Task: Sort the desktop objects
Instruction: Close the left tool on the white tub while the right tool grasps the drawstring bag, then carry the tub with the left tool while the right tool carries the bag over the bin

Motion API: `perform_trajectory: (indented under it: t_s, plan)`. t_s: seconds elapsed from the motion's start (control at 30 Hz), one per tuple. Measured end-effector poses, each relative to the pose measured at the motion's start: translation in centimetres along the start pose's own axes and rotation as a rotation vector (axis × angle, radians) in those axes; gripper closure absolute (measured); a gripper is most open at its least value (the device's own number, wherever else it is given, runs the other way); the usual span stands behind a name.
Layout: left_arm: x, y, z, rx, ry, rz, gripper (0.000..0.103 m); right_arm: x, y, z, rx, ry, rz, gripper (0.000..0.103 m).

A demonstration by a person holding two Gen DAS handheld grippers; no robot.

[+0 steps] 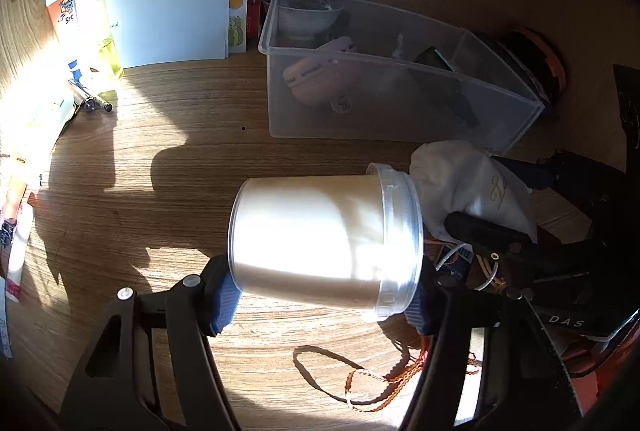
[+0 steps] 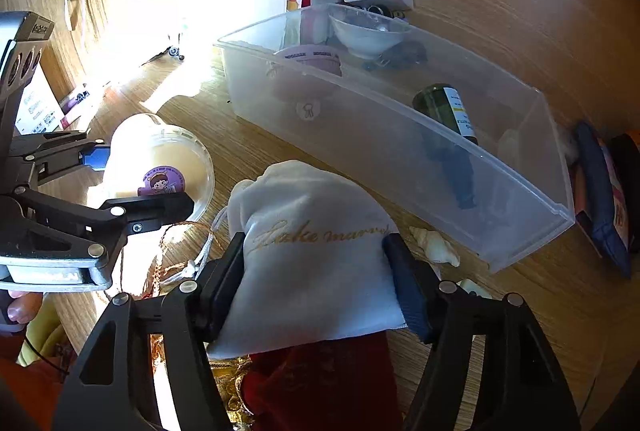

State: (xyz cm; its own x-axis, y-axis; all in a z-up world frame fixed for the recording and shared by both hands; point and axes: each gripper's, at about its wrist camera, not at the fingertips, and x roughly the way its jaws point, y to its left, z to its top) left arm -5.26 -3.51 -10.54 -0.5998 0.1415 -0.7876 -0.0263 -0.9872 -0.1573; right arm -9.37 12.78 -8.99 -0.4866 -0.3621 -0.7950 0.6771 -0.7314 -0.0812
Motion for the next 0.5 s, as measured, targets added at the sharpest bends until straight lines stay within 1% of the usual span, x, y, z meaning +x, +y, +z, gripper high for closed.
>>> perform_trajectory:
  t_s: [0.07, 0.13, 0.2, 0.23, 0.33, 0.43, 0.5]
  plan:
    - [-0.1, 0.1, 0.0, -0.003, -0.006, 0.008, 0.037, -0.4, 0.3, -0.1, -0.004, -0.009, -0.006, 0.046]
    - [-0.2, 0.3, 0.1, -0.007, -0.014, 0.015, 0.038, -0.8, 0.4, -0.1, 0.005, -0.020, -0.004, 0.049]
    - [-0.5, 0.6, 0.3, -0.008, -0.027, 0.030, 0.038, -1.2, 0.1, -0.1, 0.023, -0.036, 0.003, 0.051]
    - [-0.6, 0.7, 0.3, -0.008, -0.028, 0.037, 0.038, -1.5, -0.1, -0.1, 0.031, -0.045, 0.006, 0.054]
    - [-0.7, 1.1, 0.4, -0.016, -0.025, 0.045, 0.038, -2.6, -0.8, 0.0, 0.063, -0.082, 0.012, 0.058]
    - [-1.0, 1.3, 0.4, -0.017, -0.032, 0.061, 0.038, -4.0, -1.6, 0.2, 0.097, -0.120, 0.016, 0.058]
    - [-1.4, 1.3, 0.5, -0.019, -0.040, 0.059, 0.038, -5.2, -2.1, 0.3, 0.118, -0.148, 0.022, 0.058]
